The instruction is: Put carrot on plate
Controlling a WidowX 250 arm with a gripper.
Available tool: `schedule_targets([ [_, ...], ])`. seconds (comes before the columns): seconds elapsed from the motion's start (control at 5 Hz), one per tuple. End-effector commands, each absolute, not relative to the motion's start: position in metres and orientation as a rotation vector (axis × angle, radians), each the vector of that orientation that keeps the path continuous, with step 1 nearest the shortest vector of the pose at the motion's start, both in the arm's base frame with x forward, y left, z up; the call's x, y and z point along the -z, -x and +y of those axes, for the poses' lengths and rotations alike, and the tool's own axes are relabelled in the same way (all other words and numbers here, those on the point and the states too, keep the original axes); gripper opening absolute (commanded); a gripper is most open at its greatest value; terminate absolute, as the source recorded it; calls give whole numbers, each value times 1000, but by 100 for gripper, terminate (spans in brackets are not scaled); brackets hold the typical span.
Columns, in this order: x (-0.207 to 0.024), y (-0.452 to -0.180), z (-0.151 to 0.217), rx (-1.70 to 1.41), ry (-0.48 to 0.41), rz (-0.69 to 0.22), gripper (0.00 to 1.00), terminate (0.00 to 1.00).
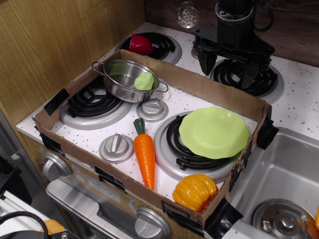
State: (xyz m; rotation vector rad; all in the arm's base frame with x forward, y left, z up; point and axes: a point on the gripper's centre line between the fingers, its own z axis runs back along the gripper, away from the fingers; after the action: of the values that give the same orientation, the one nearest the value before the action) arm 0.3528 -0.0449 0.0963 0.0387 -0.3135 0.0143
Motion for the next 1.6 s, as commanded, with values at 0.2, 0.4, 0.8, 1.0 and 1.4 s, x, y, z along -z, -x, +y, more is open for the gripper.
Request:
schedule_targets([
  [0.2,-116,-352,-23,-86,-122,-345,100,0],
  [0.4,-133,-342,2,-123,-149,-360,100,0],
  [0.8,-118,-309,37,-308,-259,-341,100,0],
  [1.0,-108,-297,52,-338,-289,-298,100,0],
  [1.4,-89,-270,62,-421,-353,-110,100,0],
])
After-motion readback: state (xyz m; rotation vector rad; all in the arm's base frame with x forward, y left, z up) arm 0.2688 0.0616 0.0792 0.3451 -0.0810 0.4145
